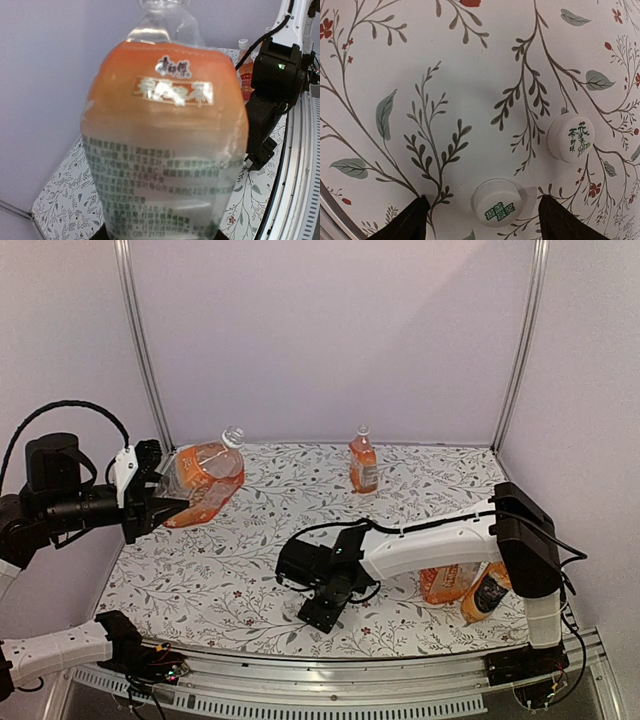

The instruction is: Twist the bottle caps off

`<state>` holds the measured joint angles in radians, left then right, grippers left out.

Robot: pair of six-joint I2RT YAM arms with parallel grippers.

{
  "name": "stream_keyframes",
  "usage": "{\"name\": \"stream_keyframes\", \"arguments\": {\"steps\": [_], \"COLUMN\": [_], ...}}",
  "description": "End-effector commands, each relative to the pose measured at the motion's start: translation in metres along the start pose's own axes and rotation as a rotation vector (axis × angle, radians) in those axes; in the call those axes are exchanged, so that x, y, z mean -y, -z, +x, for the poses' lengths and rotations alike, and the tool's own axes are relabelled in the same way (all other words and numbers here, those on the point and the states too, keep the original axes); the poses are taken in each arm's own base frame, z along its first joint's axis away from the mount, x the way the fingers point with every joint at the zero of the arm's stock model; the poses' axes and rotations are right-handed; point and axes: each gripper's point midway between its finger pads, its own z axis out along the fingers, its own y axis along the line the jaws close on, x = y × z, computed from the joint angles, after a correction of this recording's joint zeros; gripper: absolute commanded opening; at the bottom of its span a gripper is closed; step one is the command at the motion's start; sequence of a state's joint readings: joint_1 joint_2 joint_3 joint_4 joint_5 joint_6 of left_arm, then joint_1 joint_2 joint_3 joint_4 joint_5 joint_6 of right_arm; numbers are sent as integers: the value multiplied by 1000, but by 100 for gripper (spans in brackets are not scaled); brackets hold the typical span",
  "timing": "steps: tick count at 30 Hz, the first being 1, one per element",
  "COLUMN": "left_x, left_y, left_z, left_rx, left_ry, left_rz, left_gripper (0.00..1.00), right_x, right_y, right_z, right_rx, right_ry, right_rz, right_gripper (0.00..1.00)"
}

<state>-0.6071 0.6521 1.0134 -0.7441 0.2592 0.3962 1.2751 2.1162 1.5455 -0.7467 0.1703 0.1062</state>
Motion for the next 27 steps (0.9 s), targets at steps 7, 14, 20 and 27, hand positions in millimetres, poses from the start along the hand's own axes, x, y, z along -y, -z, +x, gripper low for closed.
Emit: {"name": "stream_keyframes", "arguments": {"steps": [7, 14, 20, 27], "left_x": [38, 68, 75, 75], "left_y": [8, 25, 30, 31], "left_z": [-6, -20, -22, -24], "left_rx": [49, 114, 126, 127], "left_ry": [44, 57, 52, 41], "left_rz": [217, 405, 448, 450], "left_gripper": [23, 24, 24, 24], "right_x": [1, -24, -27, -48], "right_y": [116, 293, 389, 407], "right_z": [-49, -100, -127, -153], "right_rx": [310, 923, 1258, 1304], "right_ry": [50, 283, 339, 339], "right_rz": [-91, -311, -353, -507], "right_gripper": [87, 85, 85, 60]}}
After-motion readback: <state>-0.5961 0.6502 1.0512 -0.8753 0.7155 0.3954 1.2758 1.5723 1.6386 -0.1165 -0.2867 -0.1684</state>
